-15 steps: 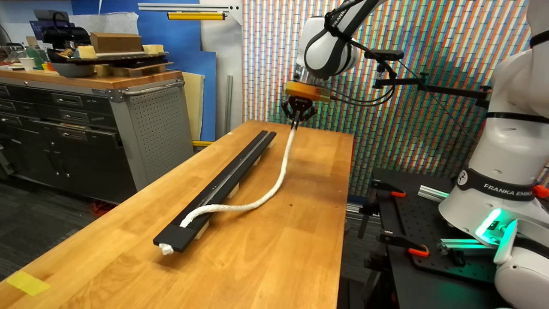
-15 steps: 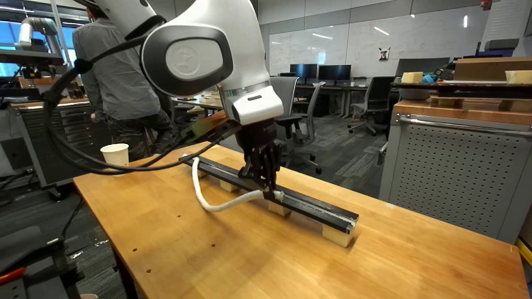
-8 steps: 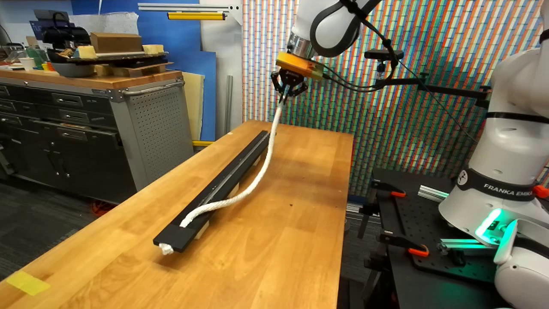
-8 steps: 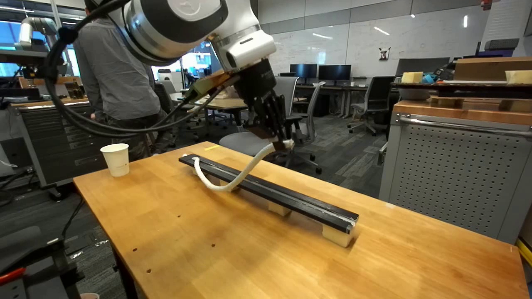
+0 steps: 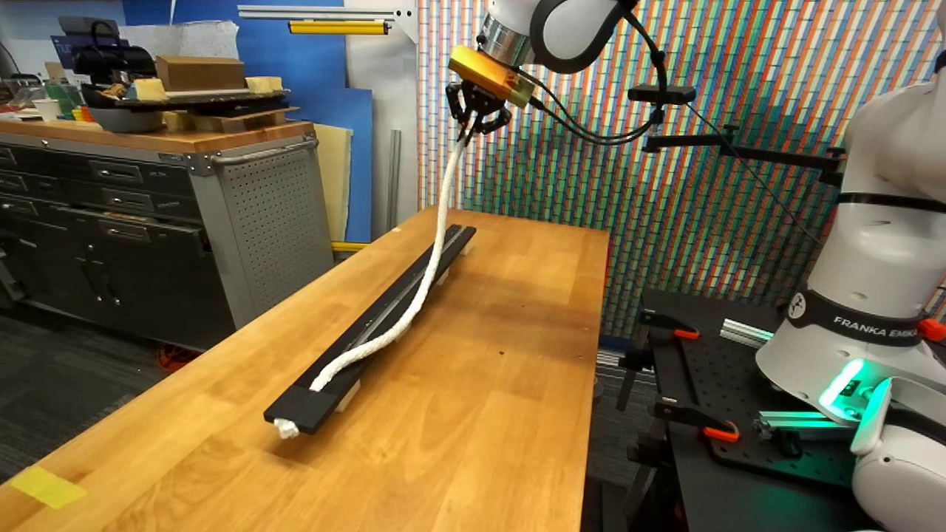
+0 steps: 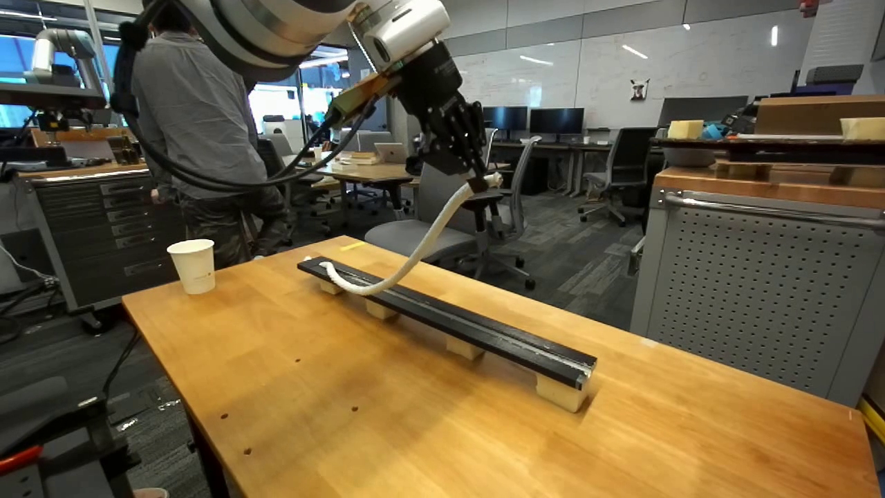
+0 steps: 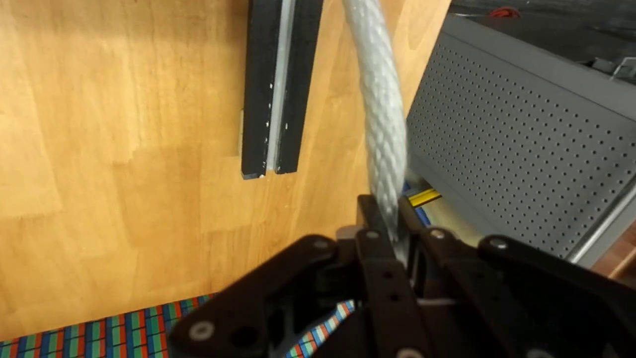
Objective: Straighten the white string on the black object
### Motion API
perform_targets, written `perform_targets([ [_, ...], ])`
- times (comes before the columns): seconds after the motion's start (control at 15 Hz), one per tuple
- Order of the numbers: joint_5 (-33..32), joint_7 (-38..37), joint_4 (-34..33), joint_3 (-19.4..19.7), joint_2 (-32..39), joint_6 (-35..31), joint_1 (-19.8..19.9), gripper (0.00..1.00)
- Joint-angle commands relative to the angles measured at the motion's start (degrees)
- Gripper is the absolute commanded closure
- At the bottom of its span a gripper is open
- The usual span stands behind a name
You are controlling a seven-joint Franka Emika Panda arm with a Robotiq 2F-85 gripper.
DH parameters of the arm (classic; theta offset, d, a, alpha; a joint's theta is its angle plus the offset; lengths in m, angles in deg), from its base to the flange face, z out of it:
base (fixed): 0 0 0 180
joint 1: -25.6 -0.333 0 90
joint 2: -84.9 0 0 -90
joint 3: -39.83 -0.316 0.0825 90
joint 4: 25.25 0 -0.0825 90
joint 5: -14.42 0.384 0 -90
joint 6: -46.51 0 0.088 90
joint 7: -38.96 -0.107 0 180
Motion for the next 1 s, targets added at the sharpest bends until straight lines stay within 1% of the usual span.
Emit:
perform_targets([
  [0.0,-5.3,-8.5,-3.8,0.3,0.8,-1.0,0.0,0.97],
  [0.13,-7.0,-9.9,-5.0,0.4,1.7,-1.9,0.1,0.97],
  [0.33,-8.3,-9.1,-6.1,0.4,3.6,-3.0,0.1,0.97],
  [0.6,-7.8,-7.8,-7.4,0.6,8.2,-5.7,0.4,0.97],
  [0.93,-9.1,-9.8,-10.7,3.2,13.4,-10.2,0.0,0.97],
])
